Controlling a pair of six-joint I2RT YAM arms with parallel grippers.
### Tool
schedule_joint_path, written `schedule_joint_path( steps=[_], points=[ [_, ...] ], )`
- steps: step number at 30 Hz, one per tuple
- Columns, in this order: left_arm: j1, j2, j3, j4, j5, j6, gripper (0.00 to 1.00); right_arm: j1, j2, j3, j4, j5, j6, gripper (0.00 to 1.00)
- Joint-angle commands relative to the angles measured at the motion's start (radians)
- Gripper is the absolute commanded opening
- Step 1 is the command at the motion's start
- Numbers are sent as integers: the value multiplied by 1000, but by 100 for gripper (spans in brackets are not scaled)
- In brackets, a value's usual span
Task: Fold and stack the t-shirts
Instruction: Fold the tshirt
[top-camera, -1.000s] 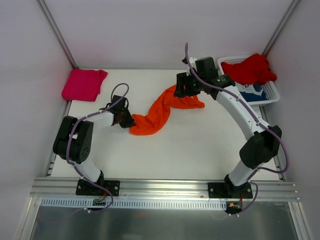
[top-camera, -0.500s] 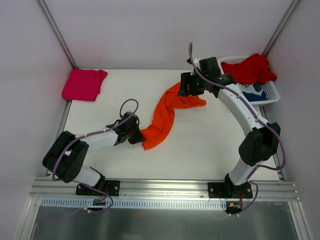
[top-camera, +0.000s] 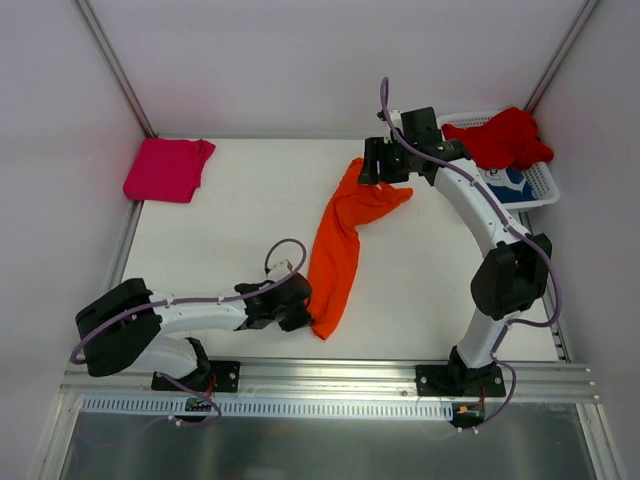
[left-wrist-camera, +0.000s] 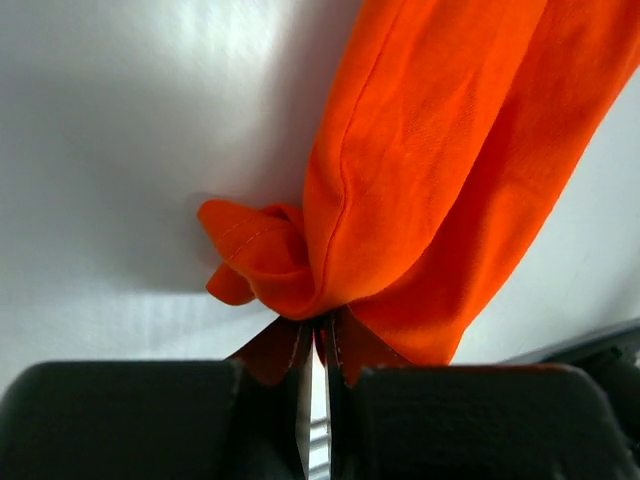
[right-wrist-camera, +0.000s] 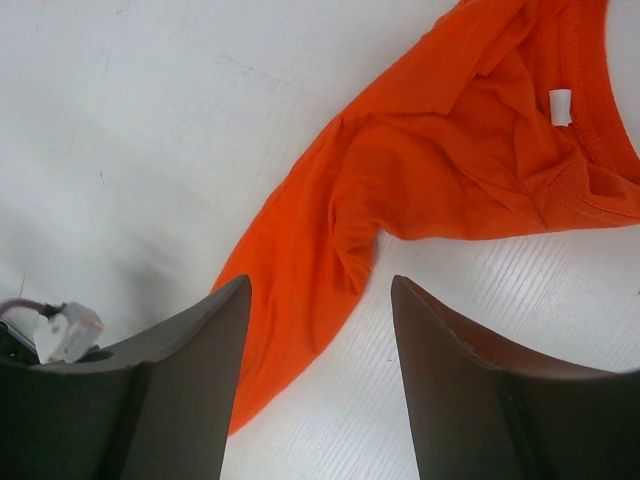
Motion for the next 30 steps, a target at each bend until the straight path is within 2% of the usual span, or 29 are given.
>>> schedule_joint_path(
  steps=[1, 8, 15, 16, 18, 19, 20, 22, 23, 28, 30],
  points=[
    [-141, 87, 7, -136, -52, -146, 0, -13, 7, 53, 9, -32, 10, 62],
    [-307, 280, 158, -142, -73, -209, 0, -25, 9, 35, 29, -39, 20, 62],
    [-343, 287, 173, -162, -110, -244, 1, -29, 3, -17, 64, -52, 33, 62],
    [-343, 266, 160, -174, -125, -246, 21, -29, 4, -19, 64, -52, 31, 62],
    [-341, 239, 144, -187, -138, -253, 37, -32, 6, -19, 63, -49, 31, 62],
    [-341, 210, 133, -196, -145, -256, 48, -32, 9, -16, 63, -49, 31, 62],
    [-341, 196, 130, -222, -159, -261, 70, -35, 12, -14, 64, -51, 34, 62],
    [-341, 155, 121, -253, -171, -270, 86, -36, 18, -7, 64, -52, 39, 62],
    [-341, 141, 121, -297, -187, -273, 92, -38, 21, -5, 66, -52, 40, 62],
    [-323, -21, 104, -443, -279, -301, 92, -41, 53, 13, 64, -37, 39, 62],
    [-289, -66, 97, -475, -302, -261, 92, -42, 92, 24, 64, -34, 39, 62]
  ],
)
